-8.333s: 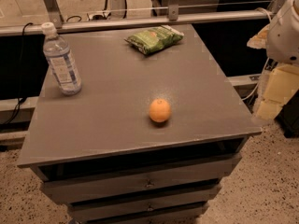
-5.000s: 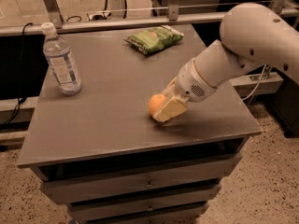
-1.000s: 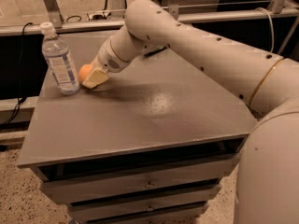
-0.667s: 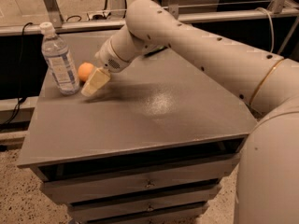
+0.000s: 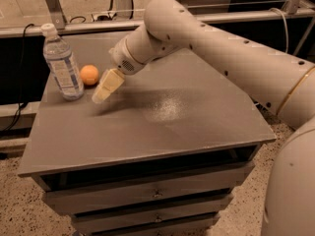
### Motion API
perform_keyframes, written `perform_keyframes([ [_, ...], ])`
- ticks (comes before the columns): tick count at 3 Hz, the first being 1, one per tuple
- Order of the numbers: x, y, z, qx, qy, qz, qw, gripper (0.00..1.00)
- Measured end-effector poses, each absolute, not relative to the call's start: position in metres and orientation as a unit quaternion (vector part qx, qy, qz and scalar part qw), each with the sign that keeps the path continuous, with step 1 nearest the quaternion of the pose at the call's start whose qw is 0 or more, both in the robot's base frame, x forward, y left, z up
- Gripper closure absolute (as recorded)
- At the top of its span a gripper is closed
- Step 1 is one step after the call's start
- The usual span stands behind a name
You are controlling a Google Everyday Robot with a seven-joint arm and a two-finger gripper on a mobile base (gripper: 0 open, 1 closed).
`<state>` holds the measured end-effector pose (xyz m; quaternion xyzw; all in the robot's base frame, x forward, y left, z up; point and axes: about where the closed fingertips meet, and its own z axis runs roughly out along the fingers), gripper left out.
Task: Move orange near blue plastic bottle
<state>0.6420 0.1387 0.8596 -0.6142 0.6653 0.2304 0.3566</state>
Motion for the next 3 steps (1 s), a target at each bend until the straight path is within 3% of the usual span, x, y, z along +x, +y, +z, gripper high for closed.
perform_keyframes([
  [1,0.639,0.128,0.863,-0.609,0.665,0.235,0.362,0.0],
  [3,0.64,0.037,0.905,-0.587,0.659,0.241,0.404,0.0],
])
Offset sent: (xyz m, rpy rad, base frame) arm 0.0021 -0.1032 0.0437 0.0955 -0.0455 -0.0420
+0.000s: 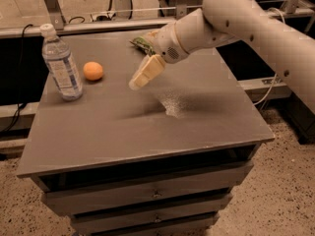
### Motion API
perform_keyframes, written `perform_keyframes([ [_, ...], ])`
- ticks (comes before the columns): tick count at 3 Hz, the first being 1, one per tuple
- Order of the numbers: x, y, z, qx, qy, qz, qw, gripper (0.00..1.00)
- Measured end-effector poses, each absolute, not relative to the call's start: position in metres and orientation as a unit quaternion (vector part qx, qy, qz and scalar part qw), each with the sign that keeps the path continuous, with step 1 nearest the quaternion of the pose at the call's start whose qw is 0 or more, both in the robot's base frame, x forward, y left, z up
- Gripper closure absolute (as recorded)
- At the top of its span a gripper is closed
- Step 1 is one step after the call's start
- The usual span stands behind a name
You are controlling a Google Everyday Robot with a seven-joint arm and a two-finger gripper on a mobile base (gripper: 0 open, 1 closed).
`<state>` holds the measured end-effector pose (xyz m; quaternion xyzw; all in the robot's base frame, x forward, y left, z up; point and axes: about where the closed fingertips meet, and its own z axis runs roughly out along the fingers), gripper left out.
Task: Move orange near blue plastic bottle
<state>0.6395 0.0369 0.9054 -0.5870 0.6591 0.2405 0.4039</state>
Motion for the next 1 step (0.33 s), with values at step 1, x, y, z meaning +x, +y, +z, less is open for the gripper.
perform_keyframes([
  [1,0.639,0.0325,0.9077,-0.586,0.659,0.241,0.406,0.0],
])
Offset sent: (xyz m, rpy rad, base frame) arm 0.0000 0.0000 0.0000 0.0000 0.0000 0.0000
